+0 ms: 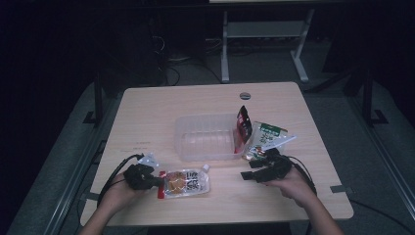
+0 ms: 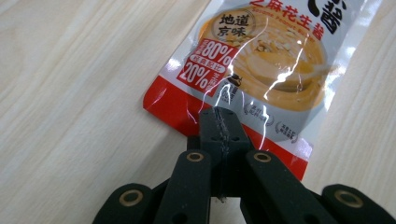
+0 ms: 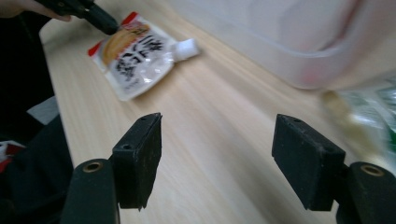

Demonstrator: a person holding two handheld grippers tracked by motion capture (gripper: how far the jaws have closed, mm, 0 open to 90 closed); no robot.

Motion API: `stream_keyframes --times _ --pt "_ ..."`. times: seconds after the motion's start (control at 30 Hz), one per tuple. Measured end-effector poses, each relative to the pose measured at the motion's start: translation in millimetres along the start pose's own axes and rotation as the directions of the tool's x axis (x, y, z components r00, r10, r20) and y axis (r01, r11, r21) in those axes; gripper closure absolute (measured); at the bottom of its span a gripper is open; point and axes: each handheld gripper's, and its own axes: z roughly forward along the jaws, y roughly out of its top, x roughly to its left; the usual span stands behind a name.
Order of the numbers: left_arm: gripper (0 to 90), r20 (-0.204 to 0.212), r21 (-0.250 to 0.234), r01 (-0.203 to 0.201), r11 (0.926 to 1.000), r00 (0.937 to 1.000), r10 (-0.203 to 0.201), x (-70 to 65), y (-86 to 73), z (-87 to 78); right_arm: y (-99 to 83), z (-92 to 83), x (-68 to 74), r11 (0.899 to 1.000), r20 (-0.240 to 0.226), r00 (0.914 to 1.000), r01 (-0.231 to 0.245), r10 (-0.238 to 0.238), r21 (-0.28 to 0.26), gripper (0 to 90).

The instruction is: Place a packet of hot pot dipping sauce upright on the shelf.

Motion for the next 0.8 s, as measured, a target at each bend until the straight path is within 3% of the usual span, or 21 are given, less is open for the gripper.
stream_keyframes --times 0.1,0.23,0.3,0.43,0.67,0.8 --pt "89.9 0.013 0.005 -0.017 0.9998 0.9998 0.017 -3.1 2.7 1.9 1.3 11.3 5.2 1.000 -0.044 0.9990 -0.010 0.011 0.016 33.1" --pt "89.9 0.026 0.022 -0.044 0.9988 0.9987 0.044 -5.7 6.3 3.4 4.4 26.2 10.4 0.999 -0.069 0.9974 -0.019 0.021 0.043 33.3" --pt "89.9 0.036 0.010 -0.033 0.9994 0.9988 0.033 -8.2 7.7 5.4 7.0 33.6 12.4 0.998 -0.085 0.9959 -0.026 0.030 0.051 33.7" --pt "89.9 0.049 0.018 -0.051 0.9985 0.9975 0.051 -10.4 10.3 6.7 11.8 49.3 16.2 0.996 -0.113 0.9921 -0.047 0.055 0.069 34.4" --pt "90.0 0.064 0.015 -0.047 0.9988 0.9969 0.046 -8.4 9.8 6.8 21.3 69.9 16.5 0.995 -0.117 0.9904 -0.065 0.074 0.079 34.4" --pt "89.9 0.072 0.004 -0.032 0.9995 0.9969 0.032 -7.9 9.2 7.3 28.0 82.4 15.5 0.994 -0.141 0.9856 -0.083 0.093 0.071 34.6"
